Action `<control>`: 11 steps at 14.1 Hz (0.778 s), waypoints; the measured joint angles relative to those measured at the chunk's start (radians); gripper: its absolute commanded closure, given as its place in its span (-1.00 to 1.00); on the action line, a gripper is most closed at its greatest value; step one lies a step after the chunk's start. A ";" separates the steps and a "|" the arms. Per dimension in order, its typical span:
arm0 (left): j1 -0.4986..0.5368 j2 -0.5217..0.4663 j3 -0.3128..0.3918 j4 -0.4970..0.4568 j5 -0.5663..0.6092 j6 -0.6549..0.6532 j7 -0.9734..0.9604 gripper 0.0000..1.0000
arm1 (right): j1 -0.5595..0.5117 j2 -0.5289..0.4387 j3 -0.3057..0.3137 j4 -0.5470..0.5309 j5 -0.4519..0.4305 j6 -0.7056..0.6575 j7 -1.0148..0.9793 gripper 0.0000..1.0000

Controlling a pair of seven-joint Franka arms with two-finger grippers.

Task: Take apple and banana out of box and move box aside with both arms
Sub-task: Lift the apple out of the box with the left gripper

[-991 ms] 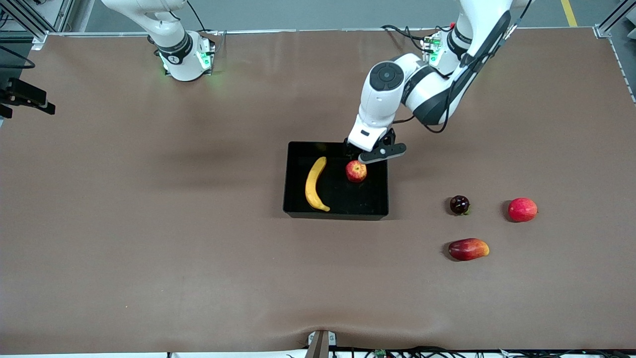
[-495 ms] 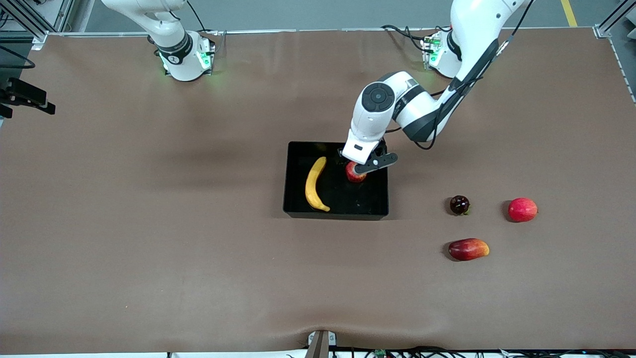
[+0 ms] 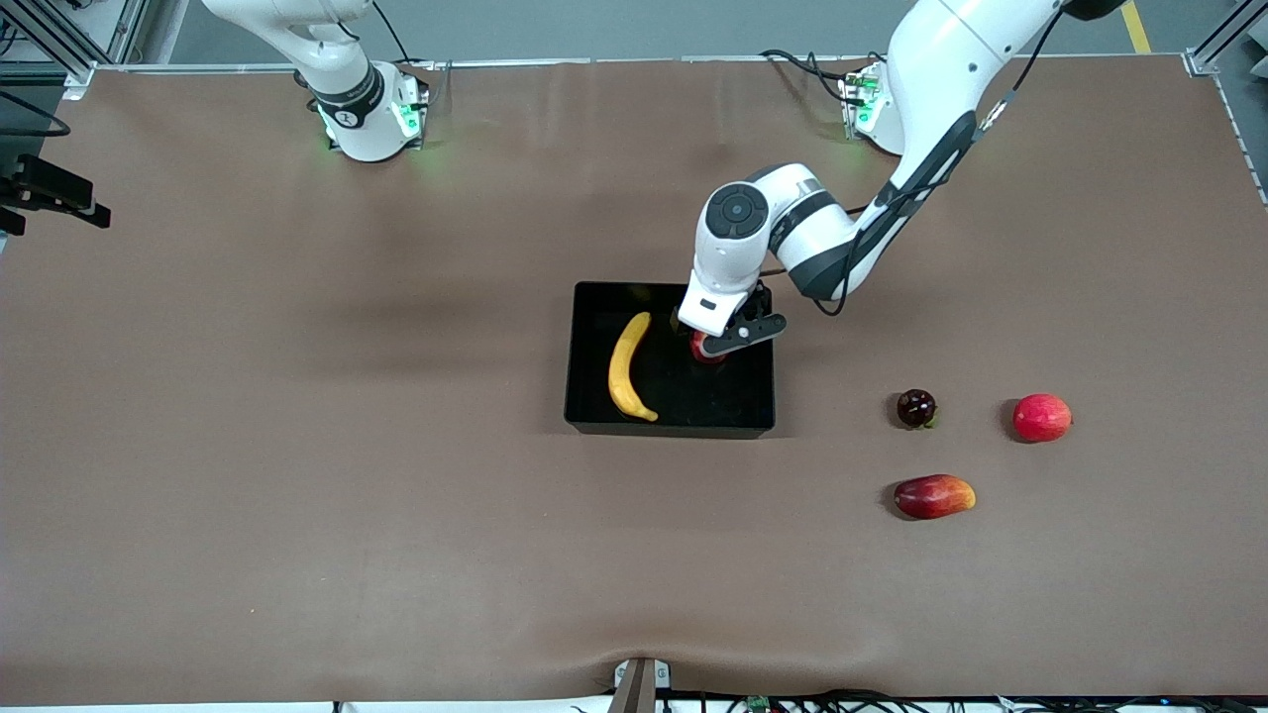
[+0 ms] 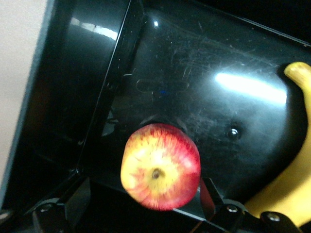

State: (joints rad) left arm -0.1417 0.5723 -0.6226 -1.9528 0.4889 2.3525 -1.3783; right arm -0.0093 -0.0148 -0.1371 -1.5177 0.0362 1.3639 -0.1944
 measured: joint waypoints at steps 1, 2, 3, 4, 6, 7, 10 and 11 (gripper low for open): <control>-0.001 0.024 0.000 0.017 0.020 0.000 -0.021 -1.00 | 0.000 0.000 0.000 0.000 0.000 0.000 0.000 -1.00; -0.003 0.046 0.000 0.036 0.033 0.000 -0.033 -1.00 | 0.000 0.000 0.000 0.000 0.000 0.000 0.000 -1.00; -0.004 0.064 0.000 0.053 0.038 0.000 -0.037 -1.00 | 0.000 0.000 0.000 0.000 0.000 0.000 0.000 -1.00; -0.006 0.079 0.000 0.068 0.039 0.000 -0.037 -1.00 | 0.000 0.000 0.000 0.000 0.000 0.000 0.000 -1.00; -0.010 0.093 0.000 0.080 0.041 0.000 -0.037 -0.44 | 0.000 0.000 0.000 0.000 0.000 0.000 0.000 -1.00; -0.010 0.094 0.001 0.081 0.041 0.000 -0.037 0.38 | 0.000 0.000 0.000 0.000 0.000 0.000 0.000 -1.00; -0.010 0.093 0.001 0.088 0.043 -0.008 -0.037 1.00 | 0.000 0.000 0.000 0.000 0.000 0.000 0.000 -1.00; -0.010 0.091 0.001 0.098 0.047 -0.033 -0.037 1.00 | 0.000 0.000 0.000 0.000 0.000 0.000 0.000 -1.00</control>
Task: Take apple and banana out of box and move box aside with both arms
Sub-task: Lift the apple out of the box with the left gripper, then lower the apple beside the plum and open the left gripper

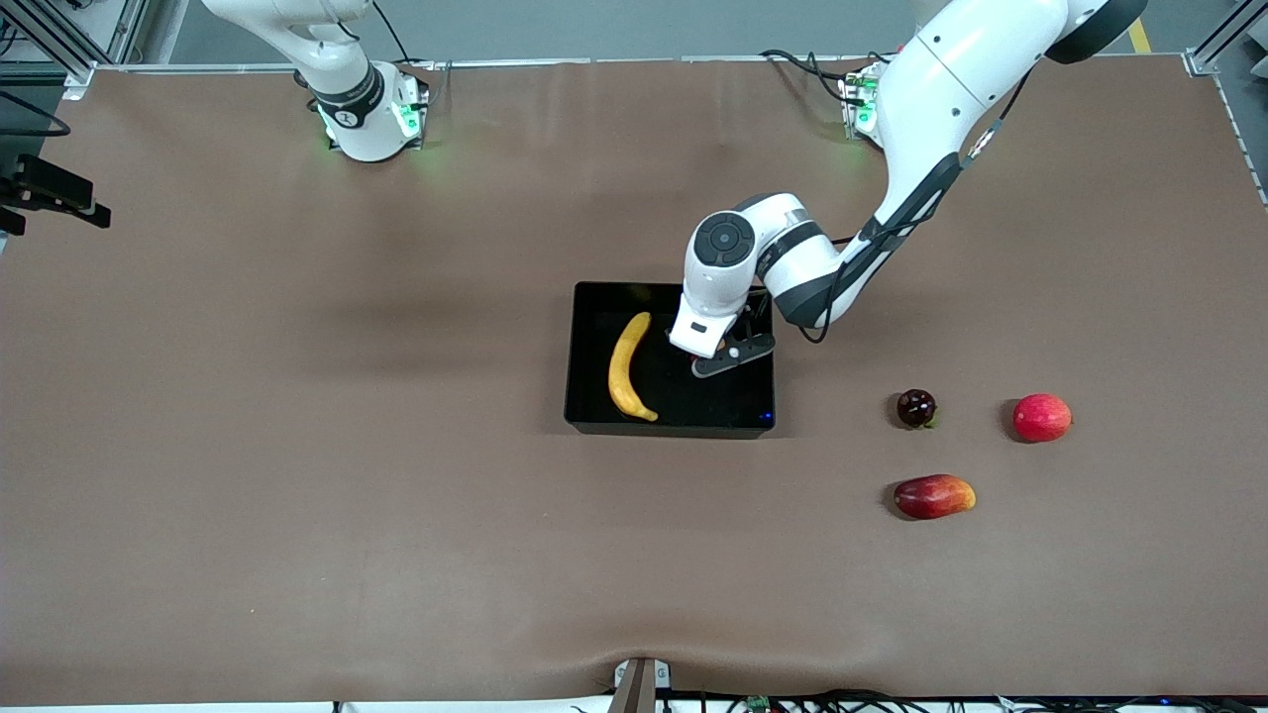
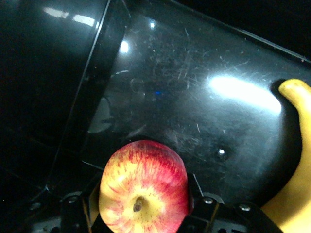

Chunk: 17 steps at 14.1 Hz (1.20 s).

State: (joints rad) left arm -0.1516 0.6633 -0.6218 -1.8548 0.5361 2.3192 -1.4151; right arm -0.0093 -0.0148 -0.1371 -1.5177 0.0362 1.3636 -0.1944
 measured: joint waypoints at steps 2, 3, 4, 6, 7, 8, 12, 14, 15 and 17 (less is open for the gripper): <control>0.001 -0.014 -0.001 0.054 0.009 -0.116 0.026 1.00 | 0.000 0.000 0.000 0.000 0.000 0.000 0.000 -1.00; 0.002 -0.029 -0.002 0.099 0.010 -0.192 0.056 1.00 | 0.000 0.000 0.000 0.000 0.000 0.000 0.000 -1.00; 0.004 -0.048 -0.003 0.145 0.010 -0.258 0.093 1.00 | 0.000 0.000 0.000 0.000 0.000 0.000 0.000 -1.00; 0.018 -0.096 -0.005 0.217 -0.004 -0.351 0.177 1.00 | 0.000 0.000 0.000 0.000 0.000 0.000 0.000 -1.00; 0.035 -0.123 -0.005 0.242 -0.031 -0.379 0.232 1.00 | 0.000 0.000 0.000 0.000 0.000 0.000 0.000 -1.00; 0.060 -0.150 -0.005 0.259 -0.067 -0.396 0.295 1.00 | 0.000 0.000 0.000 0.000 0.000 0.000 0.000 -1.00; 0.205 -0.252 -0.005 0.275 -0.174 -0.467 0.563 1.00 | 0.000 0.000 0.000 -0.001 0.000 0.000 0.000 -1.00; 0.276 -0.279 -0.004 0.275 -0.192 -0.504 0.671 1.00 | 0.000 0.000 0.000 -0.001 0.000 0.000 0.000 -1.00; 0.309 -0.284 -0.004 0.274 -0.195 -0.521 0.715 1.00 | 0.000 0.000 0.000 -0.001 0.000 0.000 0.000 -1.00; 0.381 -0.284 -0.003 0.261 -0.196 -0.533 0.799 1.00 | 0.000 0.000 0.000 -0.001 0.000 0.000 0.000 -1.00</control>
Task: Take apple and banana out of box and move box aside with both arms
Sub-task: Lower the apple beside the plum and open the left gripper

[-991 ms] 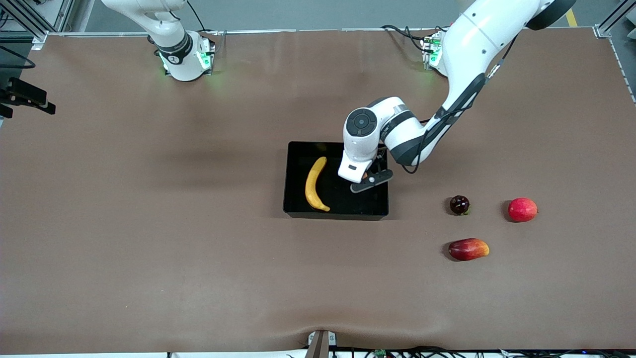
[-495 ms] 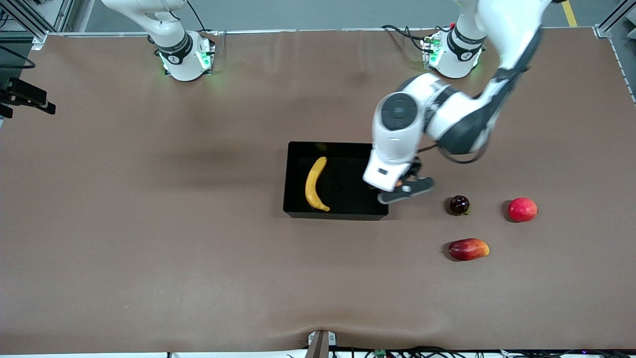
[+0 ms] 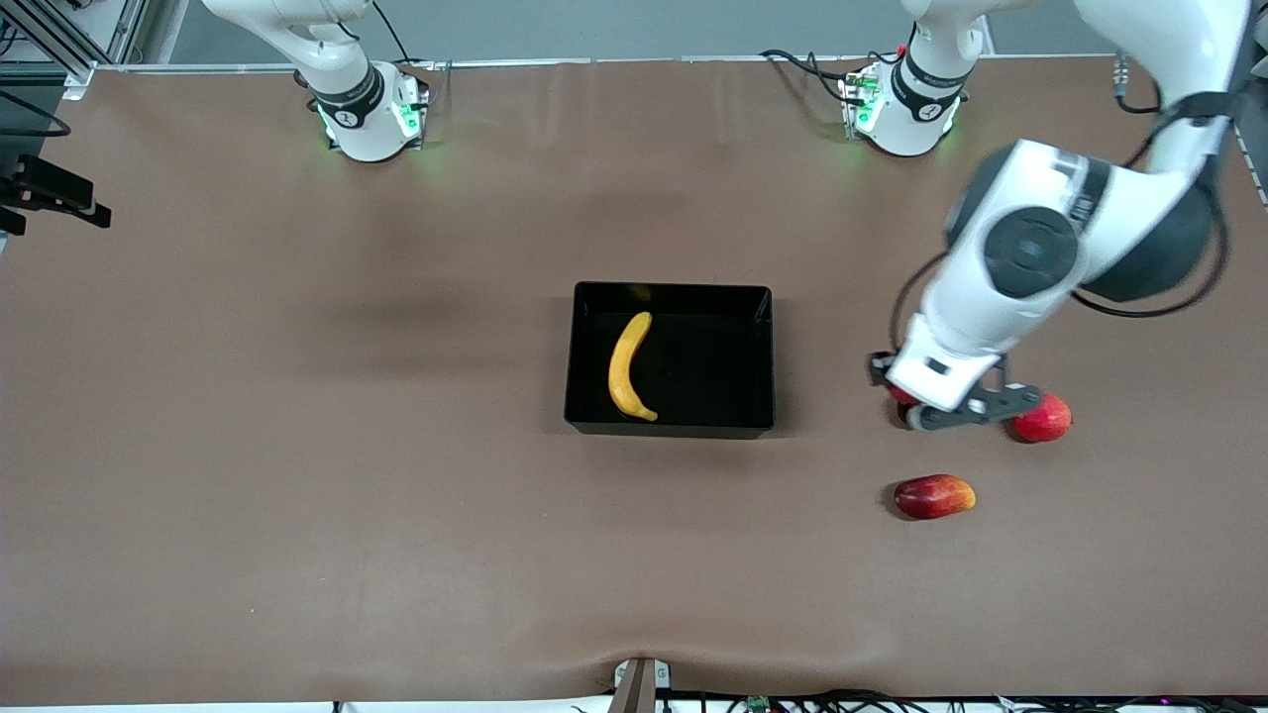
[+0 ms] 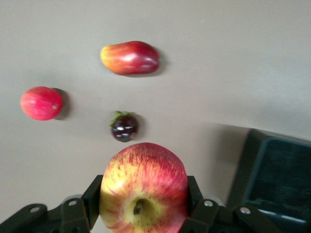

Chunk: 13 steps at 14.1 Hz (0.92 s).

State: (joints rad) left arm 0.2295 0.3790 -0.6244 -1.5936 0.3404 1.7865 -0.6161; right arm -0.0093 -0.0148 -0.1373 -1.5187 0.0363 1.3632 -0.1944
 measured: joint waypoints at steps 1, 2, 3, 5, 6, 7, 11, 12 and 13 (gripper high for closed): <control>0.037 0.001 0.001 -0.013 0.000 0.000 0.036 1.00 | 0.000 0.000 0.000 0.000 0.000 0.000 0.000 -1.00; 0.073 0.003 0.002 -0.025 0.000 0.001 0.070 1.00 | 0.000 0.000 0.000 0.000 0.000 0.000 0.000 -1.00; 0.109 0.007 0.002 -0.040 0.000 0.008 0.094 1.00 | 0.000 0.000 0.000 0.000 0.000 0.000 0.000 -1.00; 0.171 0.022 0.003 -0.091 0.000 0.081 0.118 1.00 | 0.000 0.000 0.000 -0.001 0.000 0.000 0.000 -1.00; 0.195 0.032 0.004 -0.132 0.002 0.149 0.123 1.00 | 0.000 0.000 0.000 -0.001 0.000 0.000 0.000 -1.00; 0.216 0.043 0.005 -0.178 0.016 0.224 0.124 1.00 | 0.000 0.000 0.000 -0.001 0.000 0.000 0.000 -1.00; 0.288 0.113 0.008 -0.288 0.145 0.411 0.124 1.00 | 0.000 0.000 0.000 -0.007 0.000 0.000 0.000 -1.00; 0.303 0.131 0.009 -0.294 0.173 0.432 0.124 1.00 | 0.000 0.000 0.000 -0.008 0.000 0.000 0.000 -1.00; 0.317 0.149 0.009 -0.295 0.189 0.453 0.124 1.00 | 0.000 0.000 0.000 -0.009 0.000 0.000 0.000 -1.00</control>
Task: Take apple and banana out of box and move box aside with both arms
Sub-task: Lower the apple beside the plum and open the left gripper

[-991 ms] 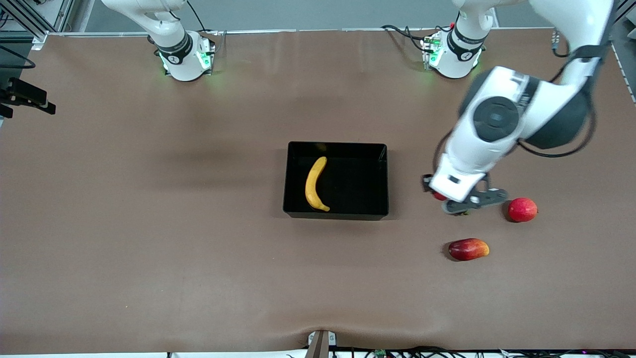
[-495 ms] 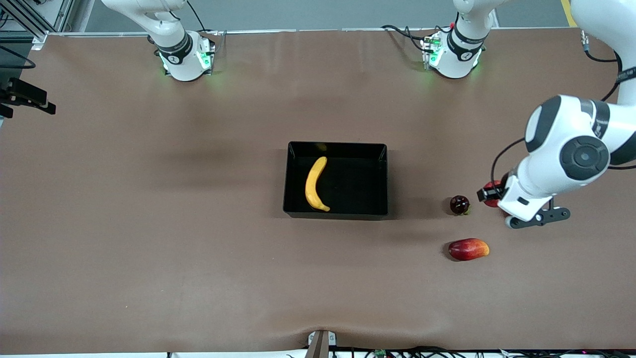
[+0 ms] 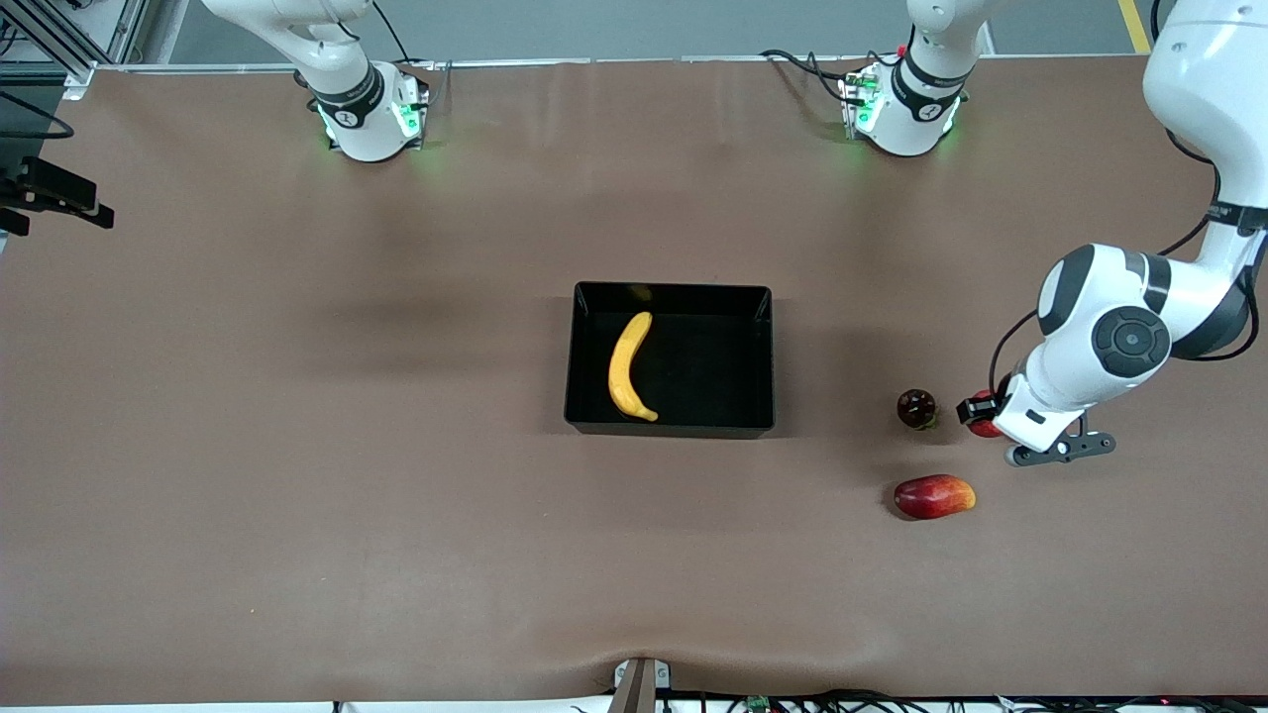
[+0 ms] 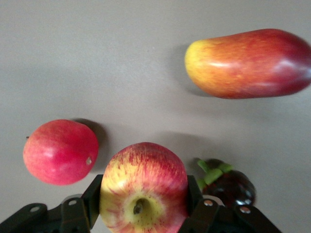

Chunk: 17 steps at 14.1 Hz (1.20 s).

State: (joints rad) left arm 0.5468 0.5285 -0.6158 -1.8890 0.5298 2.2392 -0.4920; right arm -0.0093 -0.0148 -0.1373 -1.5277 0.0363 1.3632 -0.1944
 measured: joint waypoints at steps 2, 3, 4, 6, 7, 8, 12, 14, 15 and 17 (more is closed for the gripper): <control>0.009 0.030 0.000 -0.001 0.011 0.042 0.001 1.00 | 0.000 0.000 0.000 -0.001 0.000 0.000 0.000 -1.00; 0.009 0.047 0.000 -0.002 0.028 0.063 0.001 1.00 | 0.000 0.000 0.000 -0.001 0.000 0.000 0.000 -1.00; 0.009 0.068 0.000 -0.002 0.049 0.083 0.001 1.00 | 0.000 0.000 0.000 -0.002 0.000 0.000 0.000 -1.00; 0.013 0.103 0.002 -0.002 0.077 0.109 0.000 1.00 | 0.000 0.000 0.000 -0.003 0.000 0.000 0.000 -1.00; 0.016 0.115 0.003 -0.002 0.080 0.116 0.000 0.86 | 0.000 0.000 0.000 -0.003 0.000 0.000 0.000 -1.00; 0.019 0.121 0.002 0.000 0.080 0.119 0.000 0.17 | 0.000 0.000 0.000 -0.004 0.000 0.000 0.000 -1.00; 0.020 0.121 0.001 0.005 0.080 0.119 0.000 -1.00 | 0.000 0.000 0.000 -0.006 0.000 0.000 0.000 -1.00; 0.020 0.120 -0.004 0.018 0.081 0.120 0.000 -1.00 | 0.000 0.000 0.000 -0.006 0.000 0.000 0.000 -1.00; 0.020 0.115 -0.008 0.029 0.081 0.119 0.000 -1.00 | 0.000 0.000 0.000 -0.006 0.000 0.000 0.000 -1.00; 0.020 0.095 -0.027 0.044 0.081 0.116 0.000 -1.00 | 0.000 0.000 0.000 -0.006 0.000 0.000 0.000 -1.00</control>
State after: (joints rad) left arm 0.5666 0.6230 -0.6428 -1.8452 0.6106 2.3550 -0.4917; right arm -0.0093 -0.0149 -0.1373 -1.5339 0.0363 1.3633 -0.1944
